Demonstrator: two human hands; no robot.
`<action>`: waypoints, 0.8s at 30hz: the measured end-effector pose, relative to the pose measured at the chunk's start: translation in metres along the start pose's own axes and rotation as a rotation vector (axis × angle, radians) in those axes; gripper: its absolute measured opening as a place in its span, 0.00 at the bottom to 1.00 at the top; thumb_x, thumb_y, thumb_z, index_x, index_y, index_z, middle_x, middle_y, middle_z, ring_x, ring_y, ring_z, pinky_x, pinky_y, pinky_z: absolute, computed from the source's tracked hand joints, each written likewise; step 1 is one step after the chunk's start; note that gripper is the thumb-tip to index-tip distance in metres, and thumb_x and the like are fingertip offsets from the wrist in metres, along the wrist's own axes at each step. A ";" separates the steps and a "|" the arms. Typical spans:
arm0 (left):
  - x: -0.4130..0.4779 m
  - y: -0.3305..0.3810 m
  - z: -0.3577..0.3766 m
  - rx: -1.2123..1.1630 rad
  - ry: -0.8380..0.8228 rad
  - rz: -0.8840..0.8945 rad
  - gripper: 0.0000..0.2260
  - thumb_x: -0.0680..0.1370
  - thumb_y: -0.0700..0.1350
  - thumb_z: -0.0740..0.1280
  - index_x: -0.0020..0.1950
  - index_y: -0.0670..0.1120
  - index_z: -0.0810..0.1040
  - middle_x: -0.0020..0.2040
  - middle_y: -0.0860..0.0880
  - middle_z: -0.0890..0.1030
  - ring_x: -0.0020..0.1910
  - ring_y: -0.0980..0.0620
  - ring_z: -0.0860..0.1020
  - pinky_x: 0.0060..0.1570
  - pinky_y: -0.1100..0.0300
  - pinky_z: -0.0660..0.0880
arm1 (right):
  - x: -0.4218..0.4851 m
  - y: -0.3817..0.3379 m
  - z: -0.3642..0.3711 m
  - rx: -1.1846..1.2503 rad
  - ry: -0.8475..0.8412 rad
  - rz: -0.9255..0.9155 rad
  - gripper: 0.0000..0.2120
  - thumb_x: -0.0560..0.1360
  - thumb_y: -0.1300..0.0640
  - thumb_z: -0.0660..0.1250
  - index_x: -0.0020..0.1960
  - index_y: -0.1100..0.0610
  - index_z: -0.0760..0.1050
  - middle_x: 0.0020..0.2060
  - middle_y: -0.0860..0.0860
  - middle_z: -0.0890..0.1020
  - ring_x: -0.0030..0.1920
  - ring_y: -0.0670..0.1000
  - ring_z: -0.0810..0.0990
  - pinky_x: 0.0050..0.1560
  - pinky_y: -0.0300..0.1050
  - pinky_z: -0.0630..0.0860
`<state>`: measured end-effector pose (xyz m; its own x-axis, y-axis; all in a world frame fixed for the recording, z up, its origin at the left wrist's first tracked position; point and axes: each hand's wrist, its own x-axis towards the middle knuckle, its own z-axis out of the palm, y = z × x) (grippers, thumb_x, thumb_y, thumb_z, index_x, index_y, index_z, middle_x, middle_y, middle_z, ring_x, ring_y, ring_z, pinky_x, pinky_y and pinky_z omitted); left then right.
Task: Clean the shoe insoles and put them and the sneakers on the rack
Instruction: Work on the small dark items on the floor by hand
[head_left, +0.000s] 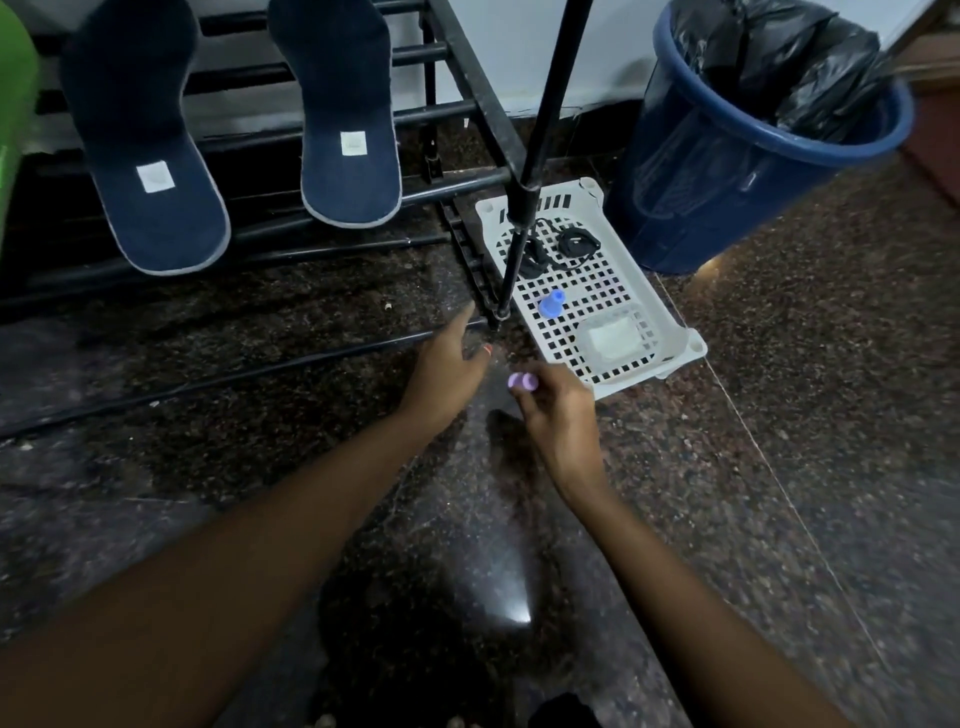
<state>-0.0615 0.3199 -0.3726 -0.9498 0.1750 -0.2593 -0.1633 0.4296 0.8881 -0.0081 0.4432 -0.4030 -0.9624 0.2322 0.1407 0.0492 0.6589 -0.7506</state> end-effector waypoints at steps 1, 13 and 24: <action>0.004 0.004 0.001 -0.027 0.008 -0.007 0.26 0.79 0.39 0.62 0.76 0.45 0.59 0.74 0.45 0.65 0.72 0.48 0.64 0.68 0.58 0.64 | 0.006 -0.003 -0.005 0.029 0.024 0.013 0.02 0.74 0.63 0.66 0.44 0.61 0.77 0.41 0.54 0.81 0.42 0.51 0.79 0.46 0.37 0.73; 0.028 0.036 0.012 -0.207 -0.041 0.063 0.27 0.79 0.33 0.60 0.76 0.44 0.57 0.74 0.46 0.63 0.74 0.51 0.61 0.63 0.66 0.59 | 0.108 0.025 -0.049 -0.071 0.214 0.066 0.05 0.74 0.63 0.65 0.49 0.62 0.77 0.43 0.56 0.81 0.42 0.53 0.79 0.46 0.49 0.76; 0.030 0.038 0.017 -0.231 -0.024 0.048 0.28 0.79 0.34 0.61 0.77 0.45 0.54 0.75 0.46 0.62 0.74 0.51 0.61 0.65 0.63 0.59 | 0.150 0.067 -0.052 -0.233 0.154 0.151 0.10 0.74 0.66 0.64 0.56 0.64 0.73 0.46 0.59 0.81 0.45 0.55 0.80 0.48 0.53 0.78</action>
<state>-0.0913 0.3566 -0.3536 -0.9519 0.2126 -0.2209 -0.1772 0.2065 0.9623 -0.1350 0.5592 -0.3988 -0.8888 0.4336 0.1485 0.2652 0.7508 -0.6050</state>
